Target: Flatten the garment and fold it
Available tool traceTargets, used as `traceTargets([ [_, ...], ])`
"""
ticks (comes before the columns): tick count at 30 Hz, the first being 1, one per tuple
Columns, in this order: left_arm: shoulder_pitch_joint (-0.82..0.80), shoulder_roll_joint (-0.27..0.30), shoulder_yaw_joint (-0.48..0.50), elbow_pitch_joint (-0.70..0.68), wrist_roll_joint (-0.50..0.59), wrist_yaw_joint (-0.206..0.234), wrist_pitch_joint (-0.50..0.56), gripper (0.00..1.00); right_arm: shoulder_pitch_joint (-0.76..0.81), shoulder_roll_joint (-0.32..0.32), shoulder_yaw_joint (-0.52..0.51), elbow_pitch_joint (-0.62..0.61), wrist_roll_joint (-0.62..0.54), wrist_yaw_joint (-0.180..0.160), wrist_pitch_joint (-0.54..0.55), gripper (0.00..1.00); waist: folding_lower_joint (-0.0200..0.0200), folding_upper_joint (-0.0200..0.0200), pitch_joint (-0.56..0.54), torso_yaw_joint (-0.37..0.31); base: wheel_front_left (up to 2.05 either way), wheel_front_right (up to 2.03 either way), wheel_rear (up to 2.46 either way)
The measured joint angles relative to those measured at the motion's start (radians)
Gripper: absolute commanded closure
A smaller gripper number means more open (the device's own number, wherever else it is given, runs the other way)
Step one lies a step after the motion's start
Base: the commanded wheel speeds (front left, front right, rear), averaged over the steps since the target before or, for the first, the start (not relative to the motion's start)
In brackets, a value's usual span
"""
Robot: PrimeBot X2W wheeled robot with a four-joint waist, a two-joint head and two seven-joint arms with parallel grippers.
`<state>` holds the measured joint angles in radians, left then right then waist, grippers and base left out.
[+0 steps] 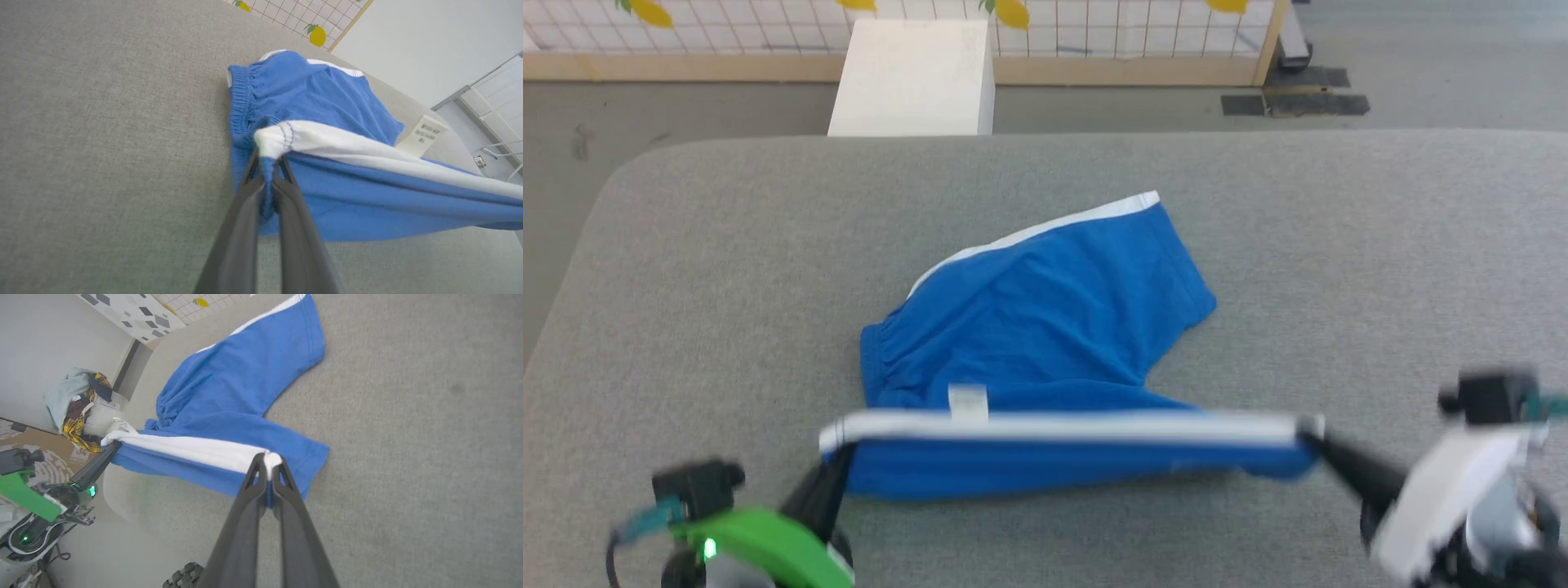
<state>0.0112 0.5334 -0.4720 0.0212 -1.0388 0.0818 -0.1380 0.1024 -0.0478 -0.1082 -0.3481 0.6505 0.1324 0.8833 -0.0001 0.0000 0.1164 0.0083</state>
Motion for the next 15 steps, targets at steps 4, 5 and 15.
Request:
traceTargets([
  [4, -0.133, -0.003, 0.01, 0.011, -0.001, 0.008, 0.039, 1.0, -0.223, 0.001, -0.013, 0.108, -0.073, 0.0, -0.047, 1.0, 0.0, 0.0, 0.032, 0.013, 0.0, 0.0, 0.0],
  [5, -0.161, -0.007, 0.013, 0.021, -0.002, 0.012, 0.049, 1.0, -0.267, 0.002, -0.016, 0.142, -0.082, 0.0, -0.062, 1.0, 0.0, 0.0, 0.04, 0.016, 0.0, 0.0, 0.0],
  [15, -0.374, -0.046, 0.03, 0.132, -0.019, 0.013, 0.106, 1.0, -0.713, 0.007, 0.011, 0.588, -0.261, 0.001, -0.226, 1.0, 0.0, 0.0, 0.168, 0.047, 0.0, 0.0, 0.0],
])
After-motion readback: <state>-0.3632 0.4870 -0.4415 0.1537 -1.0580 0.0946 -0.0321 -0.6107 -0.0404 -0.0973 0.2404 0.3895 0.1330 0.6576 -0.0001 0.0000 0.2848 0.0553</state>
